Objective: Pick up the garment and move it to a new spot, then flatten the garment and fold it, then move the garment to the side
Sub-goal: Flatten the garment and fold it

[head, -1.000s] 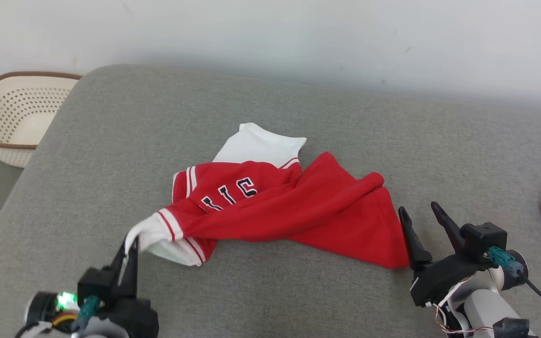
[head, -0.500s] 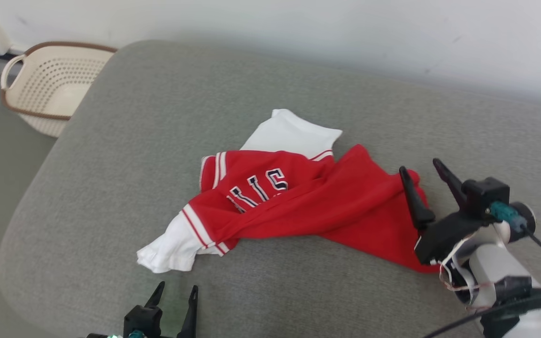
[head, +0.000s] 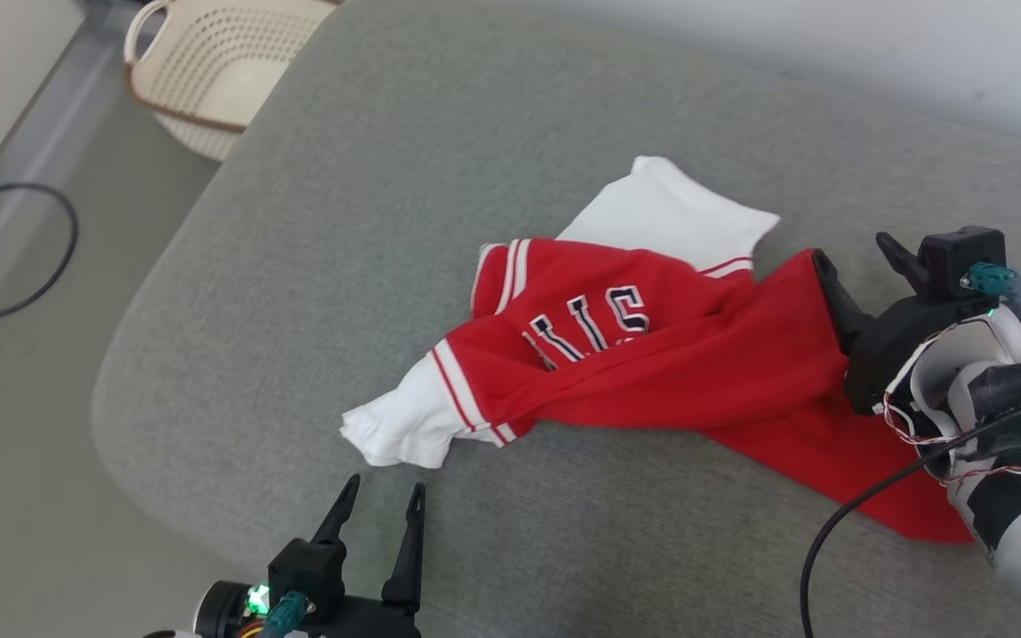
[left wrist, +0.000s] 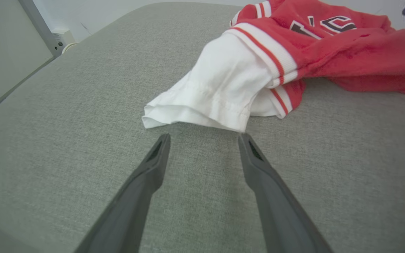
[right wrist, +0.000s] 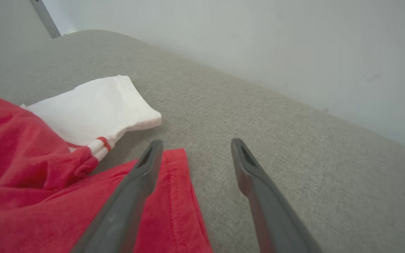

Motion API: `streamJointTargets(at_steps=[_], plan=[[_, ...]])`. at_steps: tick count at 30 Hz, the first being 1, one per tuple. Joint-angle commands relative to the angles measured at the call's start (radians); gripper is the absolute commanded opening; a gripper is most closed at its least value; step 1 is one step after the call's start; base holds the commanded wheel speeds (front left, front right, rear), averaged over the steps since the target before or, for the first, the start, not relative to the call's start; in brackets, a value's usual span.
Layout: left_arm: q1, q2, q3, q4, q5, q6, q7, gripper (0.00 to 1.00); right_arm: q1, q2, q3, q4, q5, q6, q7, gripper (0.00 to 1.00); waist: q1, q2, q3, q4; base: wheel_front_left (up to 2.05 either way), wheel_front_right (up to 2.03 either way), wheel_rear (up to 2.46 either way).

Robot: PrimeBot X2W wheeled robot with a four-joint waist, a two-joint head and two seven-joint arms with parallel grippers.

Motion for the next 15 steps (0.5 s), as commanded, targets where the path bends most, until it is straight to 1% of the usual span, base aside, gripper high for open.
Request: streamJointTargets(at_steps=[1,5,6,7,9,13,15], plan=[[-0.012,0.0,-0.004,-0.007,-0.009,0.004,-0.001,1.0,-0.007,-0.005,0.014,0.008,0.016,-0.001,0.005,1.0,-0.0001,-0.0001,0.053,0.057,0.0,0.0,0.0],[-0.016,0.0,-0.019,-0.029,-0.026,0.017,-0.001,1.0,-0.019,-0.023,0.081,0.031,0.071,-0.001,0.035,1.0,-0.0001,-0.0001,0.068,0.075,0.0,0.0,0.0],[-0.016,0.0,-0.021,-0.032,-0.026,0.019,-0.001,1.0,-0.018,-0.026,0.098,0.035,0.083,-0.001,0.043,0.98,-0.0001,-0.0001,0.07,0.077,0.0,0.0,0.0],[-0.016,0.0,-0.023,-0.036,-0.027,0.02,-0.001,1.0,-0.019,-0.03,0.114,0.036,0.094,-0.001,0.049,0.75,-0.0001,-0.0001,0.072,0.077,0.0,0.0,0.0],[-0.017,0.001,-0.024,-0.042,-0.028,0.025,-0.001,1.0,-0.025,-0.041,0.141,0.048,0.11,-0.001,0.054,0.0,-0.0001,-0.0001,0.075,0.076,0.0,0.0,0.0],[-0.017,0.0,-0.022,-0.056,-0.034,0.027,-0.001,1.0,-0.066,-0.057,0.161,0.057,0.125,-0.001,0.002,0.0,-0.0001,-0.0001,0.074,0.065,0.0,0.0,0.0],[-0.024,0.0,-0.022,-0.062,-0.032,0.024,-0.001,1.0,-0.123,-0.065,0.164,0.064,0.114,-0.001,-0.049,0.0,-0.0001,-0.0001,0.064,0.052,0.0,0.0,0.0]])
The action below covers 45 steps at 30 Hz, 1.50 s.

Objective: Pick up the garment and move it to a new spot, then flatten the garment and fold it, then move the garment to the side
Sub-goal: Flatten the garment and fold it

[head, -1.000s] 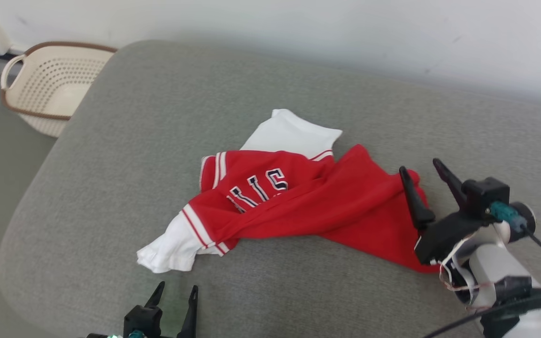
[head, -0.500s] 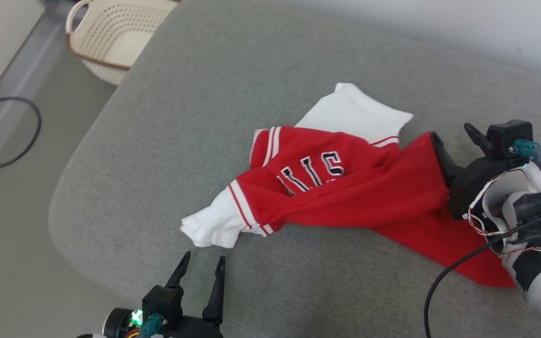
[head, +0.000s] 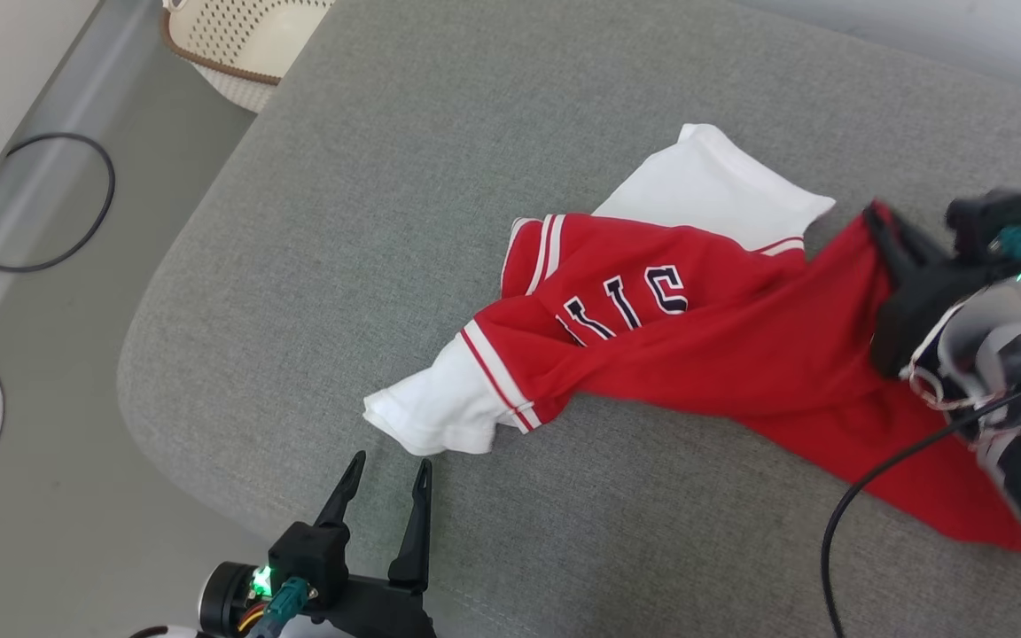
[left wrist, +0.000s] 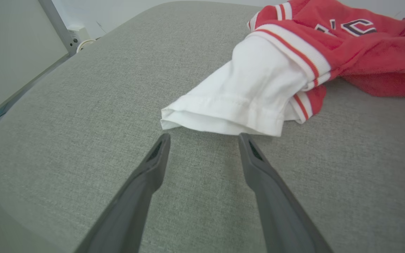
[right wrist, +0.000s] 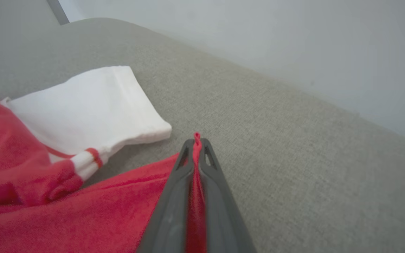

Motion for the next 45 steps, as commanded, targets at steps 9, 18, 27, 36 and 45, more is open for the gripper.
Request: streamJointTargets(at_steps=[9,18,27,36,45], plan=[[0.01,0.001,0.027,0.02,0.023,-0.009,-0.001,1.0,-0.187,-0.022,-0.047,-0.088,-0.064,-0.001,-0.077,0.0,-0.0002,-0.0002,-0.076,-0.067,0.0,0.0,0.0],[0.046,0.001,0.098,0.059,0.052,-0.035,-0.001,1.0,0.002,-0.059,-0.051,-0.383,-0.064,-0.001,-0.076,0.0,-0.0002,-0.0002,-0.155,-0.192,0.0,0.0,0.0],[0.065,0.001,0.175,0.07,0.085,-0.06,-0.001,1.0,0.329,-0.146,-0.015,-0.656,0.0,-0.001,-0.076,0.0,-0.0002,-0.0002,-0.191,-0.335,0.0,0.0,0.0],[0.072,0.001,0.201,0.087,0.087,-0.076,-0.001,1.0,0.531,-0.168,0.141,-0.756,0.109,-0.001,-0.076,0.0,-0.0002,-0.0002,-0.224,-0.4,0.0,0.0,0.0],[0.092,0.001,0.214,0.106,0.092,-0.088,-0.001,1.0,0.533,-0.235,0.378,-0.832,0.303,-0.001,-0.013,0.0,-0.0002,-0.0002,-0.254,-0.418,0.0,0.0,0.0]])
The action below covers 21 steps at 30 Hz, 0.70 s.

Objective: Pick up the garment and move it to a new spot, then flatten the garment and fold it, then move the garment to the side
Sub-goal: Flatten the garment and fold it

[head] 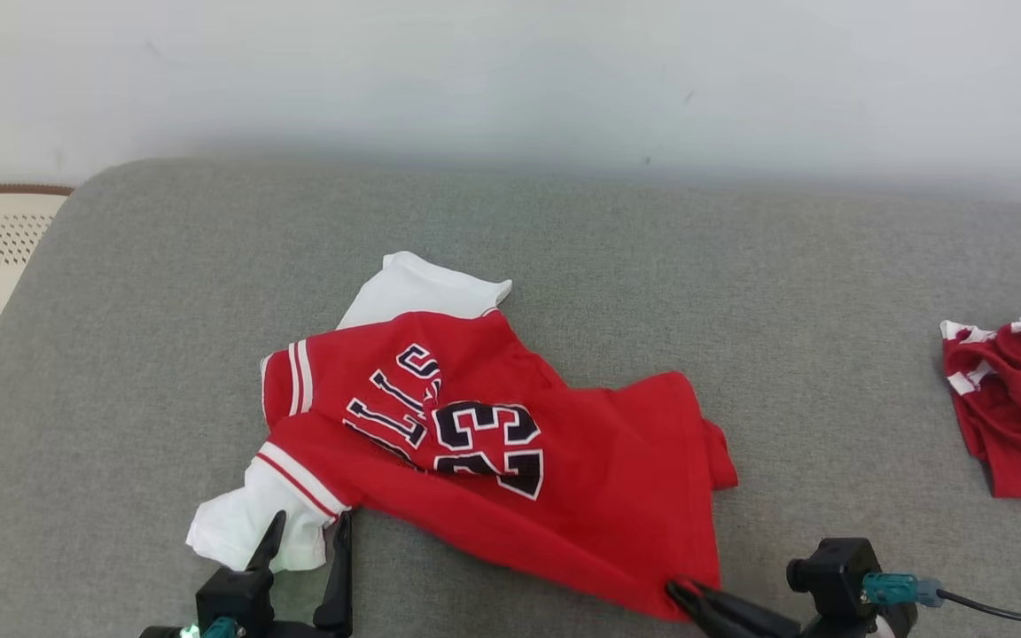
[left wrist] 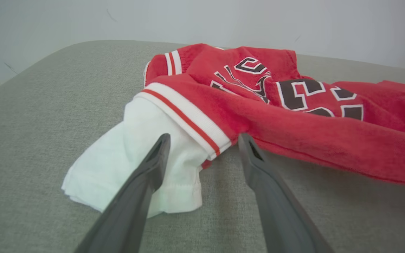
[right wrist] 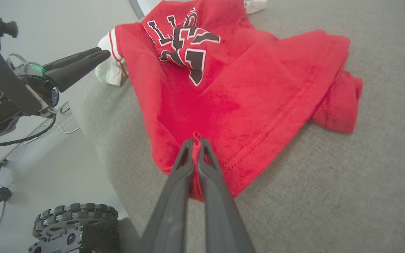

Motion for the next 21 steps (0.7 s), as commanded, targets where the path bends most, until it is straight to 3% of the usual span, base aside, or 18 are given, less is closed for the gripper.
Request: streamJointTargets(at_steps=[1,2,3,4,9,14,21], plan=[[0.025,0.001,0.001,0.004,-0.004,0.0,-0.001,1.0,-0.005,-0.008,0.014,-0.016,0.039,-0.001,0.022,0.0,0.0002,0.0,-0.008,-0.004,0.0,0.0,0.0],[0.024,0.001,-0.001,0.005,-0.007,0.0,-0.001,1.0,-0.002,-0.012,0.021,-0.019,0.062,-0.001,0.038,0.0,0.0002,0.0,-0.009,-0.004,0.0,0.0,0.0],[0.022,0.002,-0.002,0.005,-0.009,0.001,-0.001,1.0,-0.011,-0.018,0.024,-0.023,0.07,-0.001,0.035,0.19,0.0002,0.0,-0.01,-0.005,0.0,0.0,0.0],[0.022,0.001,-0.004,0.005,-0.011,0.002,-0.001,1.0,-0.021,-0.021,0.024,-0.022,0.088,-0.001,0.023,1.0,0.0002,0.0,-0.009,-0.004,0.0,0.0,0.0],[0.021,0.002,-0.009,0.004,-0.007,0.001,-0.001,1.0,-0.068,-0.036,-0.041,0.007,0.097,-0.001,-0.048,1.0,0.0002,0.0,-0.001,-0.005,0.0,0.0,0.0],[0.009,0.002,-0.02,-0.001,-0.013,0.004,-0.001,1.0,-0.045,-0.015,-0.191,0.056,0.052,-0.001,-0.058,1.0,0.0002,0.0,0.016,0.003,0.0,0.0,0.0],[-0.012,0.001,-0.035,-0.008,-0.013,0.002,-0.001,1.0,0.01,0.041,-0.304,0.231,-0.073,-0.001,-0.059,1.0,0.0002,0.0,0.05,0.026,0.0,0.0,0.0]])
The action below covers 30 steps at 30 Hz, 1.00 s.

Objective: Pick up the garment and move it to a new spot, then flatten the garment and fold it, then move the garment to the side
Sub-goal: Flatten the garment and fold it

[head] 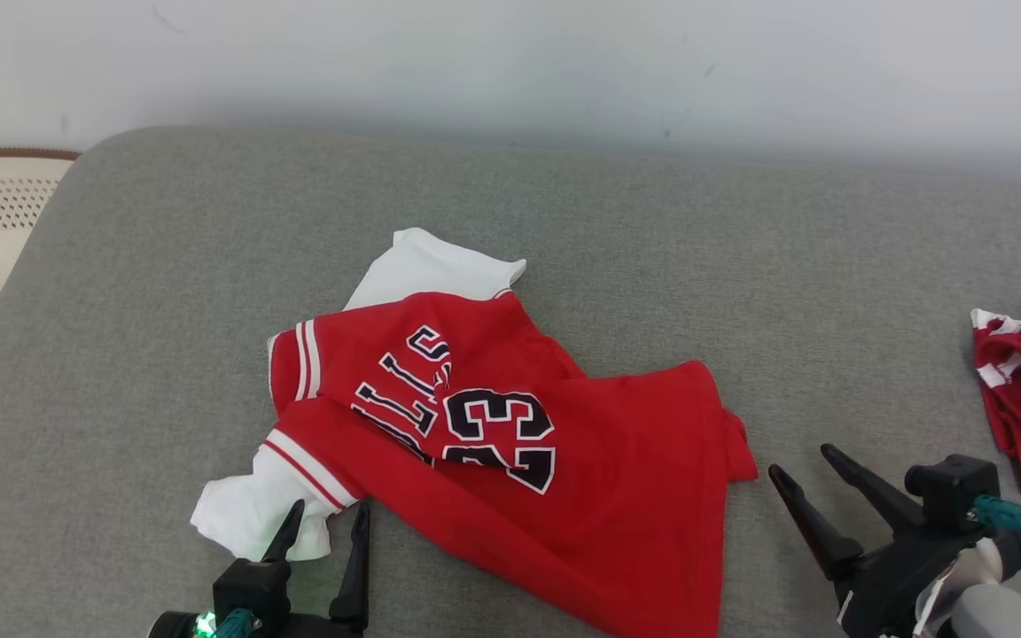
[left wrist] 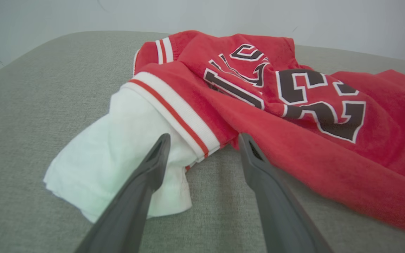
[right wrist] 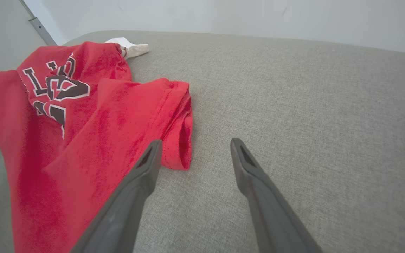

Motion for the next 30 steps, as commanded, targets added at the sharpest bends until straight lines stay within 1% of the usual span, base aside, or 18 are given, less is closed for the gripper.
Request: streamJointTargets(at_steps=[1,4,8,13,14,15,16,17,18,21,24,25,30], plan=[[-0.006,0.001,-0.002,-0.002,-0.007,0.001,-0.001,1.0,0.009,0.014,-0.001,0.012,-0.009,-0.001,-0.004,1.0,0.0,0.0,0.013,0.013,0.0,0.0,0.0],[-0.018,0.002,-0.009,-0.008,-0.01,0.003,-0.001,1.0,0.002,0.051,-0.005,0.061,-0.037,-0.001,-0.004,1.0,0.0,0.0,0.025,0.028,0.0,0.0,0.0],[-0.032,0.002,-0.021,-0.014,-0.013,0.005,-0.001,1.0,-0.031,0.076,0.002,0.12,-0.077,-0.001,-0.005,1.0,0.0,0.0,0.044,0.05,0.0,0.0,0.0],[-0.04,0.001,-0.026,-0.025,-0.016,0.008,-0.001,1.0,-0.057,0.111,-0.016,0.198,-0.109,-0.001,-0.004,1.0,0.0,0.0,0.064,0.069,0.0,0.0,0.0],[-0.043,0.001,-0.026,-0.03,-0.017,0.007,-0.001,1.0,-0.068,0.118,-0.016,0.208,-0.114,-0.001,-0.002,0.95,0.0,0.0,0.069,0.072,0.0,0.0,0.0],[-0.045,0.001,-0.026,-0.032,-0.02,0.009,-0.001,1.0,-0.071,0.124,-0.011,0.218,-0.117,-0.001,-0.002,0.89,0.0,0.0,0.072,0.075,0.0,0.0,0.0],[-0.046,0.001,-0.028,-0.035,-0.02,0.011,-0.001,1.0,-0.076,0.129,-0.003,0.23,-0.123,-0.001,-0.002,0.46,0.0,0.0,0.077,0.078,0.0,0.0,0.0],[-0.048,0.001,-0.031,-0.037,-0.02,0.013,-0.001,1.0,-0.085,0.132,-0.004,0.238,-0.123,-0.001,-0.002,0.18,0.0,0.0,0.083,0.082,0.0,0.0,0.0],[-0.051,0.001,-0.032,-0.039,-0.02,0.013,-0.001,1.0,-0.099,0.133,-0.007,0.246,-0.123,-0.001,-0.002,0.0,0.0,0.0,0.088,0.085,0.0,0.0,0.0],[-0.061,0.001,-0.041,-0.049,-0.025,0.016,-0.001,1.0,-0.158,0.109,-0.054,0.271,-0.155,-0.001,-0.003,0.0,0.0,0.0,0.106,0.097,0.0,0.0,0.0],[-0.069,0.001,-0.052,-0.062,-0.028,0.017,-0.001,1.0,-0.235,0.083,-0.121,0.302,-0.209,-0.001,-0.003,0.0,0.0,0.0,0.128,0.11,0.0,0.0,0.0],[-0.084,0.001,-0.06,-0.07,-0.031,0.02,-0.001,1.0,-0.293,0.079,-0.168,0.343,-0.234,-0.001,-0.003,0.0,0.0,0.0,0.147,0.119,0.0,0.0,0.0],[-0.105,0.001,-0.097,-0.084,-0.045,0.022,-0.001,1.0,-0.485,0.041,-0.207,0.477,-0.357,-0.001,-0.003,0.0,0.0,0.0,0.19,0.166,0.0,0.0,0.0]])
